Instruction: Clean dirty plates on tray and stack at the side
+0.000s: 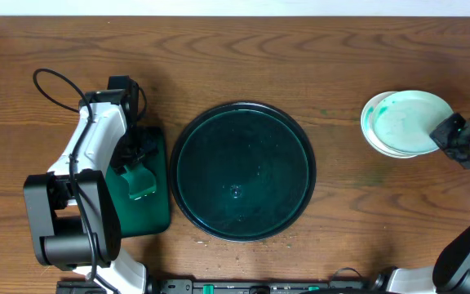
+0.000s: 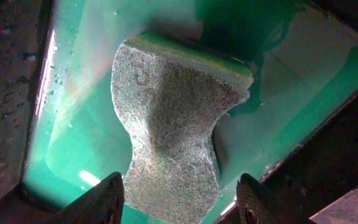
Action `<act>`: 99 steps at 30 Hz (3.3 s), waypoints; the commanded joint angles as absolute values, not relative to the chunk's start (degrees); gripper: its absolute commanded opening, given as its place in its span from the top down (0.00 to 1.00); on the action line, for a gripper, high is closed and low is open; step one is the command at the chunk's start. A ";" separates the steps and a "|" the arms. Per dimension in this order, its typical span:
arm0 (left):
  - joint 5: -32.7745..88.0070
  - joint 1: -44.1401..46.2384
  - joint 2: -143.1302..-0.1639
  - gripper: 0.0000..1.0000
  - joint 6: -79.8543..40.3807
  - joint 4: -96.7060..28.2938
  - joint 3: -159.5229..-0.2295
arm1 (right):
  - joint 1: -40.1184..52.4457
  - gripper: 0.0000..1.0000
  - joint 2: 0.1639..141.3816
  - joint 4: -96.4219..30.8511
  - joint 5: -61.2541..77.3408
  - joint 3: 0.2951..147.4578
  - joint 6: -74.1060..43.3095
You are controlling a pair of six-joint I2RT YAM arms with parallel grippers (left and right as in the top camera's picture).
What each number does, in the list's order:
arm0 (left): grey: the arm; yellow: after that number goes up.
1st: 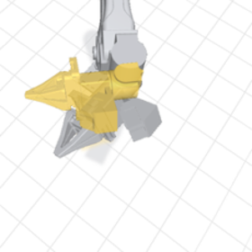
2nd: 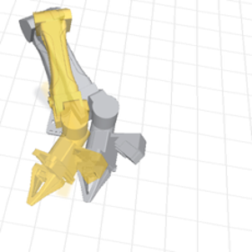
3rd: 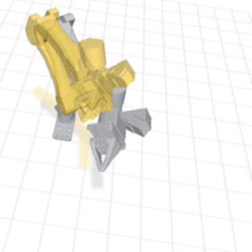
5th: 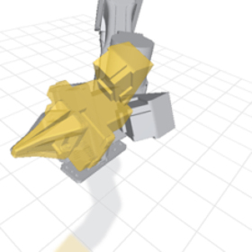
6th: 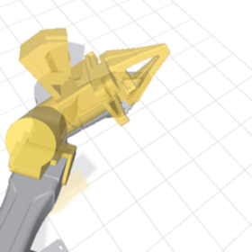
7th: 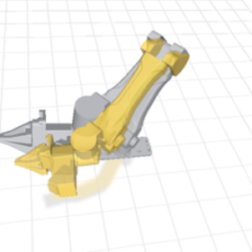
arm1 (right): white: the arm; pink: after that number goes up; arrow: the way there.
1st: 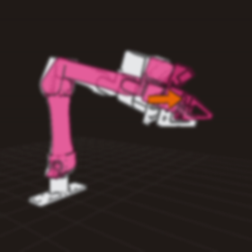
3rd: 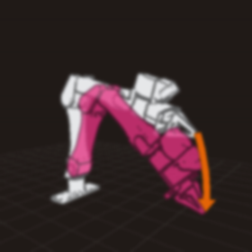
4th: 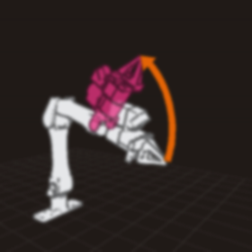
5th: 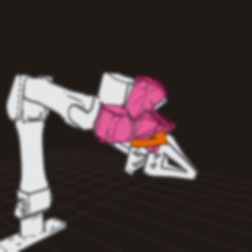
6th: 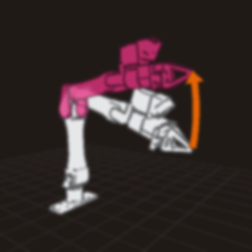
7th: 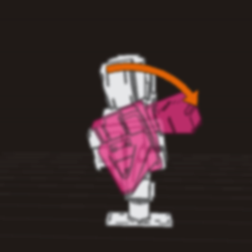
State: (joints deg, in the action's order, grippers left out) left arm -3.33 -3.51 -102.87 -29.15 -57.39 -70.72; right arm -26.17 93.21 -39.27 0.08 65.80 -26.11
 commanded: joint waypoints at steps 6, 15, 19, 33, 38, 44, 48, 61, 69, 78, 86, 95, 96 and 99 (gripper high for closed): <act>-3.84 -3.68 -103.22 0.41 -29.02 -57.56 -71.11 | -25.82 0.99 100.07 -37.63 2.11 65.21 -30.22; -3.84 -3.68 -103.22 0.41 -29.02 -57.56 -71.11 | -25.02 0.84 104.92 -33.34 10.76 65.23 -30.20; -3.81 -3.68 -103.22 0.40 -29.02 -57.56 -71.11 | -24.01 0.35 104.90 -32.56 11.25 65.32 -30.17; -3.84 -3.68 -103.15 0.21 -29.02 -57.58 -71.11 | -20.38 0.01 90.00 -38.02 17.78 69.06 -17.43; -3.86 -3.68 -101.56 0.21 -29.02 -58.52 -71.11 | -17.78 0.01 81.12 -42.17 13.04 69.06 -15.53; -3.86 -3.68 -94.61 0.20 -28.97 -59.66 -71.11 | -14.37 0.01 73.69 -45.69 11.16 69.06 -15.55; -3.90 -3.68 -86.94 0.20 -27.07 -59.53 -71.11 | -12.10 0.01 70.67 -46.09 11.09 69.06 -11.49; -4.05 -3.68 -56.69 0.20 -22.52 -59.35 -71.11 | -9.17 0.01 63.94 -43.24 3.38 69.06 -3.73; -4.05 -3.68 -38.09 0.20 -22.52 -59.31 -71.11 | -9.17 0.01 63.75 -42.54 1.50 69.06 -3.75; -4.05 -3.68 -29.41 0.20 -22.50 -60.88 -71.11 | -9.17 0.01 63.75 -43.83 1.52 68.95 -3.75; -4.05 -3.68 -29.52 0.20 -22.55 -62.76 -71.11 | -9.17 0.01 63.75 -44.86 1.52 68.95 -3.75; -4.05 -3.68 -29.52 0.20 -22.55 -63.07 -71.11 | -9.17 0.01 63.75 -44.88 1.52 68.95 -3.75; -4.05 -3.68 -29.52 0.20 -22.55 -63.07 -71.11 | -9.17 0.01 63.75 -44.88 1.52 68.95 -3.75; -4.03 -3.68 -29.52 0.20 -22.55 -63.35 -71.11 | -9.17 0.01 63.75 -44.91 1.52 68.95 -3.75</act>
State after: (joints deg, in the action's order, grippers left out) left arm -3.38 -3.55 -29.36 -23.68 -62.89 -70.72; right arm -9.61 64.23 -44.84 1.89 68.51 -4.71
